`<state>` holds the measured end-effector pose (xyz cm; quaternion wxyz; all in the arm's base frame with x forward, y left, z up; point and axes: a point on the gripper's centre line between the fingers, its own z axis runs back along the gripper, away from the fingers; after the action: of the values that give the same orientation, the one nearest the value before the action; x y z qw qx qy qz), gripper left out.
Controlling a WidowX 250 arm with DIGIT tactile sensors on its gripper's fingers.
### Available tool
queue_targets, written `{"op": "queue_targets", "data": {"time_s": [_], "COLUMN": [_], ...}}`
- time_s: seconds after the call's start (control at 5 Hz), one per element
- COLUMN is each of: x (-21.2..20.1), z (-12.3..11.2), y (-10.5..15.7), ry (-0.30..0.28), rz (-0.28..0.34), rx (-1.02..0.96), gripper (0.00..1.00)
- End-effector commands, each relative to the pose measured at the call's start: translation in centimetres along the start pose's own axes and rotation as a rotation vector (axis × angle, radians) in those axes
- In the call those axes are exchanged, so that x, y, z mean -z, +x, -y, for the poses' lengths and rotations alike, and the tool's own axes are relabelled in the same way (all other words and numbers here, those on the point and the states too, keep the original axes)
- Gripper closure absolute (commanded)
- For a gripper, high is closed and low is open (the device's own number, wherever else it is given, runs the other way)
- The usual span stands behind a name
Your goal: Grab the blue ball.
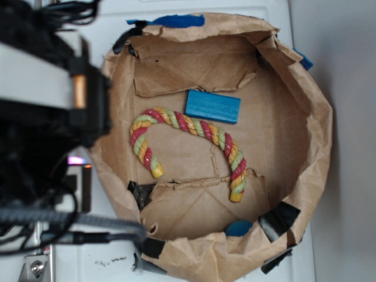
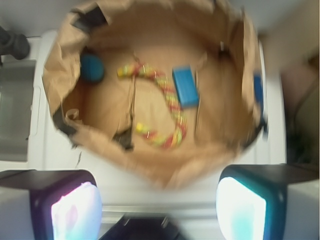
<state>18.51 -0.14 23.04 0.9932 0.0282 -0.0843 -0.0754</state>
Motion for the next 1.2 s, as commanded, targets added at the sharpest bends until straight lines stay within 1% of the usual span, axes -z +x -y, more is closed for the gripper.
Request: {"op": "queue_targets", "data": {"time_s": [0.0, 0.4, 0.6, 0.8, 1.0], "x": [0.1, 0.1, 3.9, 5.7, 8.4], "z": [-0.6, -0.6, -1.0, -0.3, -0.4], "y": [1.9, 1.9, 2.4, 2.7, 3.4], "ry": [-0.239, -0.239, -0.199, -0.145, -0.128], "rz": [0.064, 0.064, 0.004, -0.01, -0.032], "rx": [0.177, 0.177, 0.143, 0.121, 0.103], "gripper": [0.0, 0.0, 0.0, 0.0, 0.0]}}
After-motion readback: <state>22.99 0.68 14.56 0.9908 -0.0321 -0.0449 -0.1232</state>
